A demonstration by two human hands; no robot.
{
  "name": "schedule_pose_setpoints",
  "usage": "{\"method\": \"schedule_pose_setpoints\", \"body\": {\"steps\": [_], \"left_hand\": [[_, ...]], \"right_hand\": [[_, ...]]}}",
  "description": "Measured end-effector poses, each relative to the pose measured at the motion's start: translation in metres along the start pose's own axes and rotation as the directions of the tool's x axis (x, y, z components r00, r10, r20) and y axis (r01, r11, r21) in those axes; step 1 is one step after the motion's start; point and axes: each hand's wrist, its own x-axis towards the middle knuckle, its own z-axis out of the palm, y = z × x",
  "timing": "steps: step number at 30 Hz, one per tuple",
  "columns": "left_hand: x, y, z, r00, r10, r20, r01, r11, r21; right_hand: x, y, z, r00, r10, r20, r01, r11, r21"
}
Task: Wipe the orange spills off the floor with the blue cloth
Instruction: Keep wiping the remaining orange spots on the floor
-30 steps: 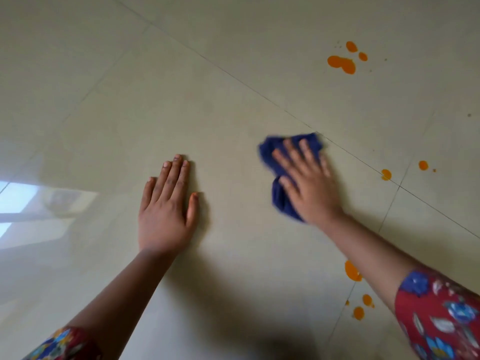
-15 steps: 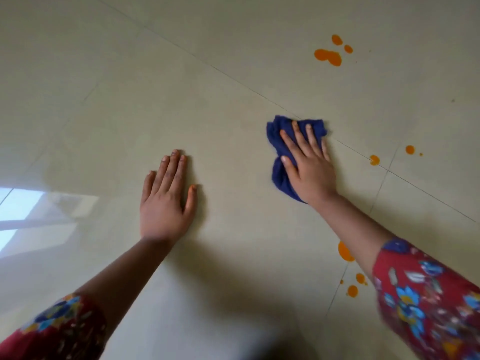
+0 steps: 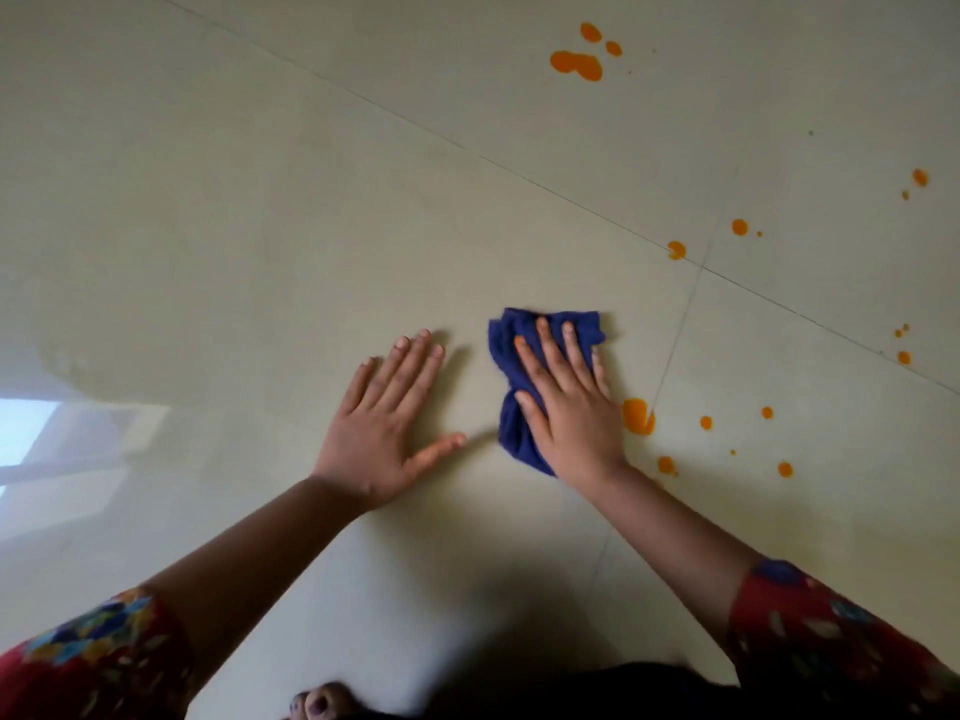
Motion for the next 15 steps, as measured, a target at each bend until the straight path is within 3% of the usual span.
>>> {"method": "schedule_pose_setpoints", "body": {"steps": [2, 5, 7, 9, 11, 13, 15], "left_hand": [[-0.002, 0.002, 0.003, 0.995, 0.064, 0.075, -0.071, 0.993, 0.092], [0.000, -0.001, 0.000, 0.989, 0.051, 0.137, -0.066, 0.992, 0.109], [0.001, 0.002, -0.002, 0.989, 0.044, 0.140, -0.062, 0.990, 0.127], [0.001, 0.003, -0.002, 0.991, 0.035, 0.129, -0.051, 0.991, 0.123], [0.001, 0.004, -0.002, 0.990, 0.033, 0.134, -0.049, 0.991, 0.122], [0.001, 0.004, -0.003, 0.990, 0.033, 0.137, -0.049, 0.992, 0.120], [0.001, 0.004, -0.004, 0.990, 0.033, 0.137, -0.050, 0.991, 0.121]], "right_hand": [[-0.038, -0.014, 0.004, 0.989, -0.146, 0.009, 0.146, 0.989, -0.014], [-0.114, -0.004, 0.006, 0.904, -0.407, 0.129, 0.417, 0.907, -0.062], [-0.125, 0.027, 0.004, 0.946, -0.307, 0.101, 0.312, 0.950, -0.032], [-0.104, 0.055, -0.001, 0.999, 0.007, 0.033, -0.007, 1.000, 0.005], [-0.066, 0.070, -0.007, 0.977, 0.211, -0.017, -0.210, 0.978, 0.014], [-0.036, 0.057, -0.007, 0.978, 0.209, -0.017, -0.208, 0.978, 0.025], [-0.038, 0.031, -0.001, 0.998, 0.061, -0.019, -0.061, 0.998, 0.002]]}}
